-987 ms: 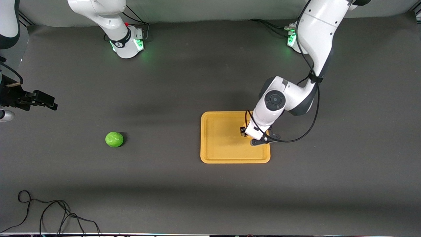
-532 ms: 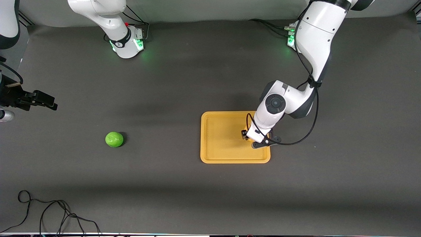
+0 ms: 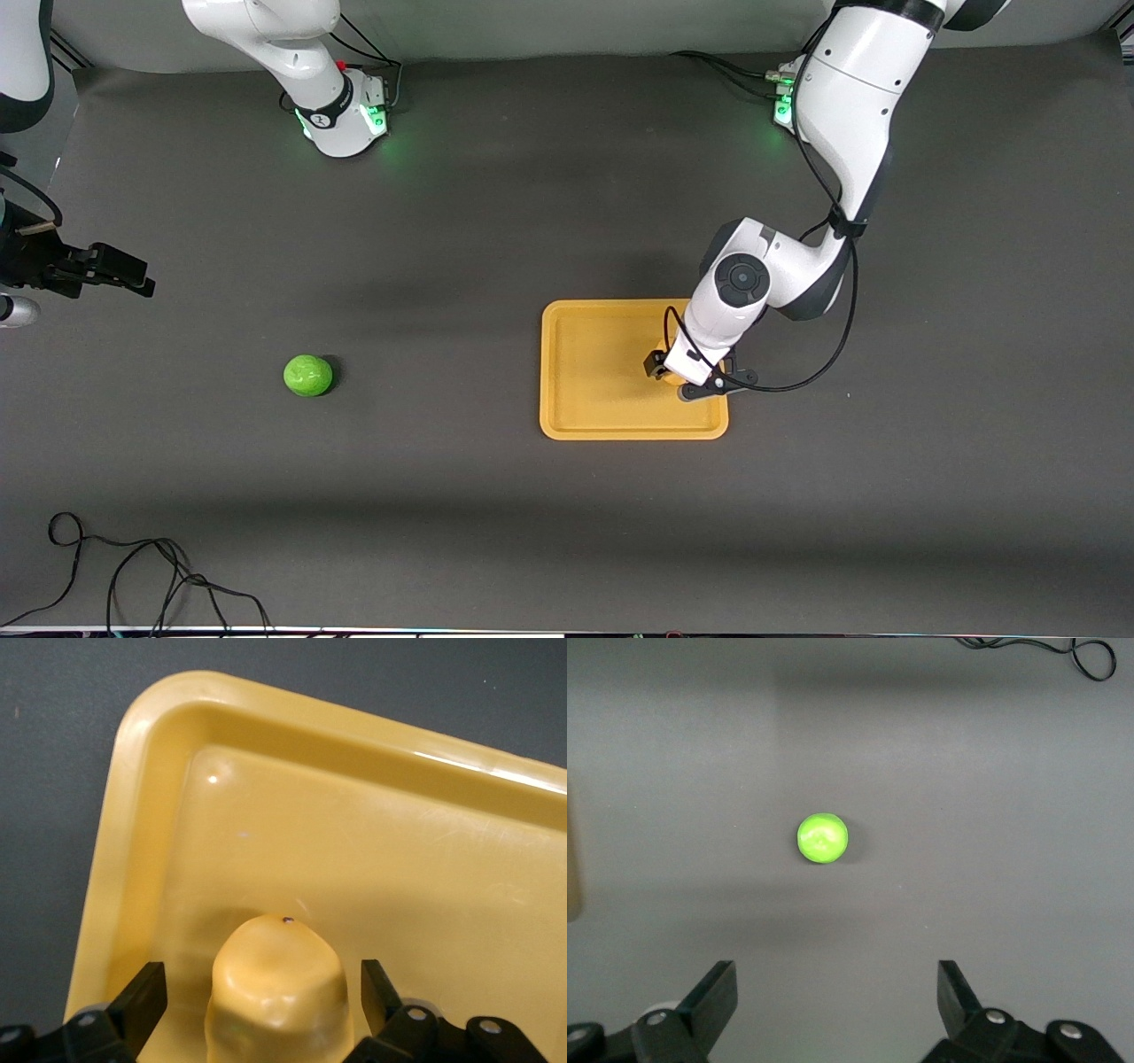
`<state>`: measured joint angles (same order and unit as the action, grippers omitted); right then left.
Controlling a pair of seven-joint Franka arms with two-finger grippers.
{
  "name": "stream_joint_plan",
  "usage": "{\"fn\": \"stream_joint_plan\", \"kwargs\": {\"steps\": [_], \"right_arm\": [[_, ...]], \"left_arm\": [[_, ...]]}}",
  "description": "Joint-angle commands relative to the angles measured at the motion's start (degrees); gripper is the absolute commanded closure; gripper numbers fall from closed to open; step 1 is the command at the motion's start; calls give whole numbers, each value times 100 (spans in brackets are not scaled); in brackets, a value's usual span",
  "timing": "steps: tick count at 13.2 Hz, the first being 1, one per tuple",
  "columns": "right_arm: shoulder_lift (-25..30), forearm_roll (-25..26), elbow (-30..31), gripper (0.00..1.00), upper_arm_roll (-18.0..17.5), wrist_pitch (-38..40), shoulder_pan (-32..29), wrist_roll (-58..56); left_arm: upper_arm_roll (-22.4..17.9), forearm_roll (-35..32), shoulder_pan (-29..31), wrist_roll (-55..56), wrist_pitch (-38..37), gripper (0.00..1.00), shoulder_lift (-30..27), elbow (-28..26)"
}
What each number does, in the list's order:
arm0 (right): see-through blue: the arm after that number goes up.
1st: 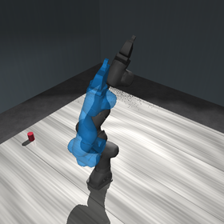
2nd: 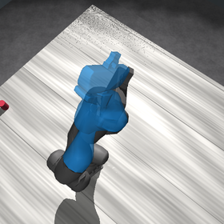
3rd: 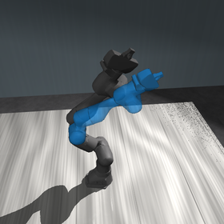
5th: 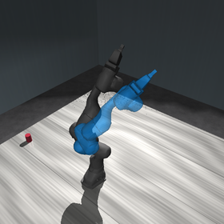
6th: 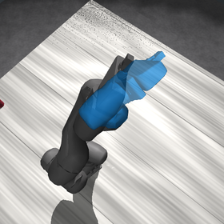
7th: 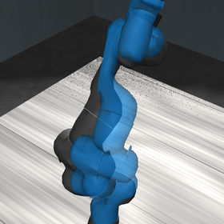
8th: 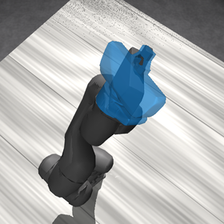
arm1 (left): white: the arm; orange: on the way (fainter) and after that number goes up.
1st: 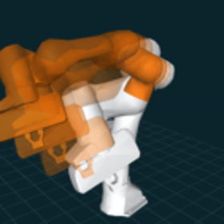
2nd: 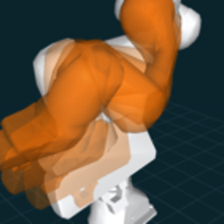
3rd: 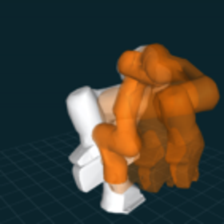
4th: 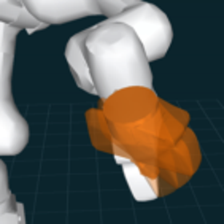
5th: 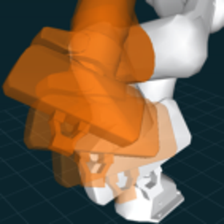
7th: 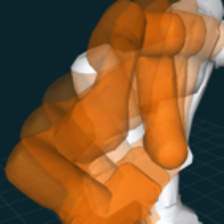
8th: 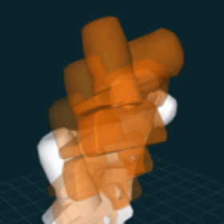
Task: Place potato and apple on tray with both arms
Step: 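Release the potato and withdraw the left gripper while the right gripper reaches the apple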
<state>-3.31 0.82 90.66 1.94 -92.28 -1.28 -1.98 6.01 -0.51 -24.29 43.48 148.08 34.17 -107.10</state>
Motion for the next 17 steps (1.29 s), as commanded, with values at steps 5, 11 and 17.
{"fn": "stream_joint_plan", "kwargs": {"steps": [5,11,17], "right_arm": [[242,-99,599,0,17,-508,22,-110],[384,-126,2084,0,17,-2062,22,-110],[-36,-381,3668,0,0,-4602,224,-93]], "left_arm": [[-47,-231,363,-608,-2277,2,-752,951],[-47,-152,1715,-3516,-5330,2,-2105,1762],[-47,-152,2964,-4918,-6616,5,-2362,2650]]}}
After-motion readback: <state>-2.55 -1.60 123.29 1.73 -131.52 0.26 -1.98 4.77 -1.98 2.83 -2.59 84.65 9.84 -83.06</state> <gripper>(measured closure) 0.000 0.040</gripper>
